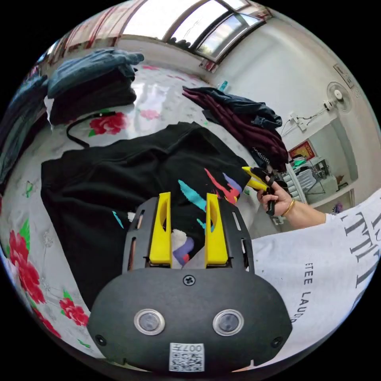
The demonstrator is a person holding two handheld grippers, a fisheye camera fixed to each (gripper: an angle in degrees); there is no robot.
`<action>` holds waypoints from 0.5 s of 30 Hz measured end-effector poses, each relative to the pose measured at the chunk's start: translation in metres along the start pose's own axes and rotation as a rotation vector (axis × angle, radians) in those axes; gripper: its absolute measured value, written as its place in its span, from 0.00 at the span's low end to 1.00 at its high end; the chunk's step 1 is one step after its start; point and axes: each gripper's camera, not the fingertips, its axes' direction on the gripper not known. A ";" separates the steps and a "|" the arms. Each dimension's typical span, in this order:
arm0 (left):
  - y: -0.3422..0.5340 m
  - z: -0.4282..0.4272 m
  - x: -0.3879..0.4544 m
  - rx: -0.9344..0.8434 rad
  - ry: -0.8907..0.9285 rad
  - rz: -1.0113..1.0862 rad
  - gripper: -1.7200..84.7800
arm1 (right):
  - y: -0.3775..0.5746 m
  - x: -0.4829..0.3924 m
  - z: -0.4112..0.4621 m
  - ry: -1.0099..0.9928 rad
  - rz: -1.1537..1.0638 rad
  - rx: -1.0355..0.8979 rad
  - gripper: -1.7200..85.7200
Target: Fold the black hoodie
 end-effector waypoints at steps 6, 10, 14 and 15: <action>0.017 0.054 -0.019 -0.162 -0.008 -0.063 0.15 | 0.021 -0.005 0.038 -0.017 0.038 -0.006 0.09; 0.013 0.042 -0.023 -0.182 0.003 -0.058 0.15 | 0.046 -0.097 0.081 0.015 -0.275 -0.152 0.08; 0.031 0.002 -0.027 -0.070 0.010 -0.070 0.15 | 0.132 -0.247 0.165 0.168 -0.873 -0.443 0.08; 0.040 -0.013 -0.032 -0.040 0.025 -0.090 0.15 | 0.171 -0.280 0.194 0.223 -1.051 -0.528 0.08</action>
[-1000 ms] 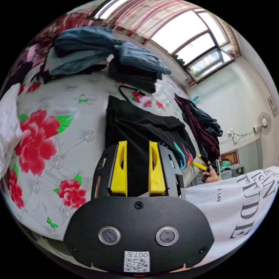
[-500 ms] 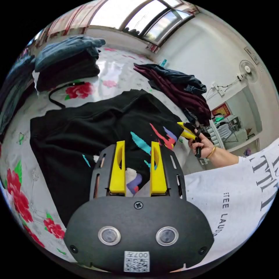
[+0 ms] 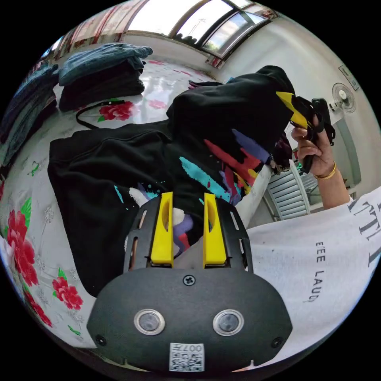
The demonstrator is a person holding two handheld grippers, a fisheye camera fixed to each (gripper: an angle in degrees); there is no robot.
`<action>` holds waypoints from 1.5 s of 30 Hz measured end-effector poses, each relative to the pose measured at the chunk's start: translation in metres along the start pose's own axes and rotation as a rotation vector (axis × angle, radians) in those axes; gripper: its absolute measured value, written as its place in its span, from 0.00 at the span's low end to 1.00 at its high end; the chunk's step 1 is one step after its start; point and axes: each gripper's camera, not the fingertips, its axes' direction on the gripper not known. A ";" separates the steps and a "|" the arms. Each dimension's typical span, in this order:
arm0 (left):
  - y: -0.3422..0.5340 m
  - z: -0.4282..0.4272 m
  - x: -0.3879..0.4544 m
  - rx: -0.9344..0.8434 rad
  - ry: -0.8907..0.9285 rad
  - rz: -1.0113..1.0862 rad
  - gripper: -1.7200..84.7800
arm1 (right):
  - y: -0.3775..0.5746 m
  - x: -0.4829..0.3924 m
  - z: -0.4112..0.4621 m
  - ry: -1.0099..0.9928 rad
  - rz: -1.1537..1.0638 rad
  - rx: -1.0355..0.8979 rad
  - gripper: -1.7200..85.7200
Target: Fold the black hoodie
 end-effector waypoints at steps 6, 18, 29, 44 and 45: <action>0.088 -0.066 -0.063 0.117 0.080 -0.254 0.15 | -0.026 -0.179 0.187 0.061 -0.571 -0.408 0.09; 0.185 -0.128 -0.150 0.324 0.171 -0.638 0.16 | 0.007 -0.150 0.385 -0.349 -0.338 -0.600 0.10; 0.030 -0.084 -0.094 0.022 0.053 -0.087 0.17 | -0.096 -0.006 0.337 -0.017 -0.056 -0.204 0.11; -0.186 -0.057 -0.260 0.016 0.045 0.001 0.13 | -0.049 0.107 0.342 -0.089 0.292 -0.131 0.14; -0.196 -0.043 -0.263 -0.058 0.016 -0.003 0.08 | -0.047 0.111 0.347 -0.082 0.289 -0.156 0.14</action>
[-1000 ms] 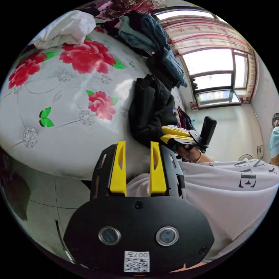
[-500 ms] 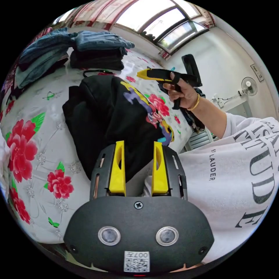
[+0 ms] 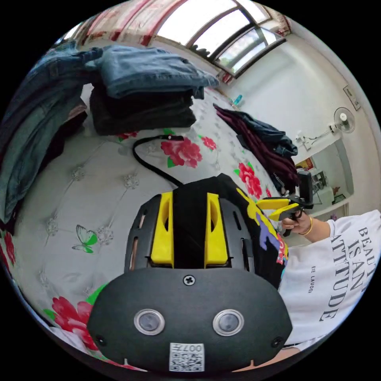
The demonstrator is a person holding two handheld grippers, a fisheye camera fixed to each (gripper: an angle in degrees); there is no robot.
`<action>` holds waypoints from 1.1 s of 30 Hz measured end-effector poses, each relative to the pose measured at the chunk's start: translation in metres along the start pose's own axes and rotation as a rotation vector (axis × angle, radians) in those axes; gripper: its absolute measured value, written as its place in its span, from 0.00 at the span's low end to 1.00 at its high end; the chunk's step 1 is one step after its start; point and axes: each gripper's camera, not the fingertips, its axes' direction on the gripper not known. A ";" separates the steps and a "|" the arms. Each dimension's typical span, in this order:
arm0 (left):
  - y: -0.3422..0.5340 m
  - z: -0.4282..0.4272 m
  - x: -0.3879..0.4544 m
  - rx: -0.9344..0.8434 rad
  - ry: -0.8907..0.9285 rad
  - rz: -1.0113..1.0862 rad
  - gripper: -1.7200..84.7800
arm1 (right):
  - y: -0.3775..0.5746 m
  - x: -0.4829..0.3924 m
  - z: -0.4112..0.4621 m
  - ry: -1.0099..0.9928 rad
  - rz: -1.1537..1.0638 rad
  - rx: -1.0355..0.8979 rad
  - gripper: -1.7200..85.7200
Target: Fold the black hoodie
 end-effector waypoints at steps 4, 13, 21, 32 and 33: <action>-0.007 -0.027 -0.022 0.008 0.035 -0.169 0.02 | 0.003 0.012 0.005 0.050 0.001 -0.017 0.14; 0.026 -0.048 -0.077 0.125 0.148 -0.437 0.01 | -0.074 0.054 -0.038 0.014 -0.044 0.083 0.15; -0.001 -0.044 -0.084 0.082 -0.020 -0.450 0.08 | -0.135 0.100 -0.044 -0.022 0.030 -0.006 0.17; 0.144 -0.050 -0.082 0.062 0.358 -0.557 0.24 | -0.048 0.194 -0.089 -0.471 0.365 -0.068 0.20; 0.150 -0.046 -0.082 0.095 0.390 -0.547 0.23 | -0.050 0.197 -0.085 -0.502 0.364 -0.081 0.19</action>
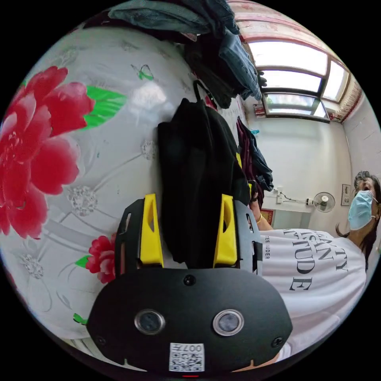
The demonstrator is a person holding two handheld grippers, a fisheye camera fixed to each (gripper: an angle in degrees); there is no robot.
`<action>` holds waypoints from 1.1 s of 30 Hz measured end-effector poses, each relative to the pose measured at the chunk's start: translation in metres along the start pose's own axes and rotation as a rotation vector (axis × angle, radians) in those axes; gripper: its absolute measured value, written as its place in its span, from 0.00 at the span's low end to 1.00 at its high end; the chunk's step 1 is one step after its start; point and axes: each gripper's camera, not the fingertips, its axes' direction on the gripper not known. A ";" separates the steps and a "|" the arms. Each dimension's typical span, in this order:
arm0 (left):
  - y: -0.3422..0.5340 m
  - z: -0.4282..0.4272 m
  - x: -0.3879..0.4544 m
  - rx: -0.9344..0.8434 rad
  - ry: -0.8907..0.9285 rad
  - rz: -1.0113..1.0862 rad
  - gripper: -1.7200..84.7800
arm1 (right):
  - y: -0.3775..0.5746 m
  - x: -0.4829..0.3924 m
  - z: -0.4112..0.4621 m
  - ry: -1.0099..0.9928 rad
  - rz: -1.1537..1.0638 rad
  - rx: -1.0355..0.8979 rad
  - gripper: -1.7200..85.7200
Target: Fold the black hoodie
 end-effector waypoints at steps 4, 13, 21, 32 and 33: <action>-0.008 0.016 -0.005 -0.006 0.080 0.055 0.21 | -0.026 0.008 0.010 -0.060 0.013 -0.114 0.18; -0.064 0.021 0.085 -0.066 0.138 0.302 0.10 | -0.053 -0.122 -0.050 -0.014 -0.219 -0.128 0.12; -0.223 -0.065 0.262 0.108 0.038 0.641 0.10 | -0.172 -0.363 -0.134 0.038 -0.616 0.009 0.12; -0.409 0.053 0.202 0.075 -0.495 0.312 0.15 | -0.379 -0.316 -0.107 0.405 -0.344 0.242 0.16; -0.411 0.055 0.196 0.115 -0.446 0.292 0.15 | -0.383 -0.315 -0.111 0.374 -0.350 0.247 0.16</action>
